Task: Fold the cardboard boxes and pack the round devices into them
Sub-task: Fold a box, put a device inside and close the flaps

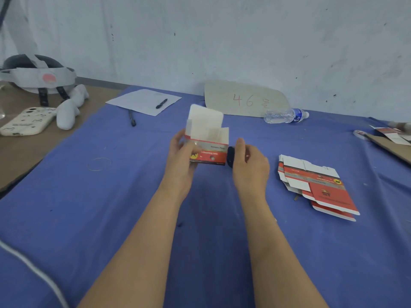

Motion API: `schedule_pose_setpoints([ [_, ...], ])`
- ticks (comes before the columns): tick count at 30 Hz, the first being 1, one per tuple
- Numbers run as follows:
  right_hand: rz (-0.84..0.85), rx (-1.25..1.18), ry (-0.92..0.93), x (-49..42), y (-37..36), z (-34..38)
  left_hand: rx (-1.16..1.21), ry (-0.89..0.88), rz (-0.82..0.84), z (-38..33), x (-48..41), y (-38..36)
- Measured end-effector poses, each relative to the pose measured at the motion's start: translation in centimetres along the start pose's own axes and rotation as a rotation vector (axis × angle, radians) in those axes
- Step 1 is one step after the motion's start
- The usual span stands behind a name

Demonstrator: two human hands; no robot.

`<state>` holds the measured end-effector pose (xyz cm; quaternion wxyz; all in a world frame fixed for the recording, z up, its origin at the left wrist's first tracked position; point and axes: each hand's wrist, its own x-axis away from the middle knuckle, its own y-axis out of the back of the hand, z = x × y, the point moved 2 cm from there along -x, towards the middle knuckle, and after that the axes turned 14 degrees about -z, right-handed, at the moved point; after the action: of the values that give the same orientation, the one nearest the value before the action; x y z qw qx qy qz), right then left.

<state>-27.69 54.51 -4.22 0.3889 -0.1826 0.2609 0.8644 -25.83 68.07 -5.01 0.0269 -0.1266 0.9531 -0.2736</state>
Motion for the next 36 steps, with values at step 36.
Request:
schedule_pose_setpoints([
  [36, 0.24, -0.108, -0.269, 0.7, -1.6, -1.6, -0.221, -0.059, -0.161, 0.7, 0.3, 0.0],
])
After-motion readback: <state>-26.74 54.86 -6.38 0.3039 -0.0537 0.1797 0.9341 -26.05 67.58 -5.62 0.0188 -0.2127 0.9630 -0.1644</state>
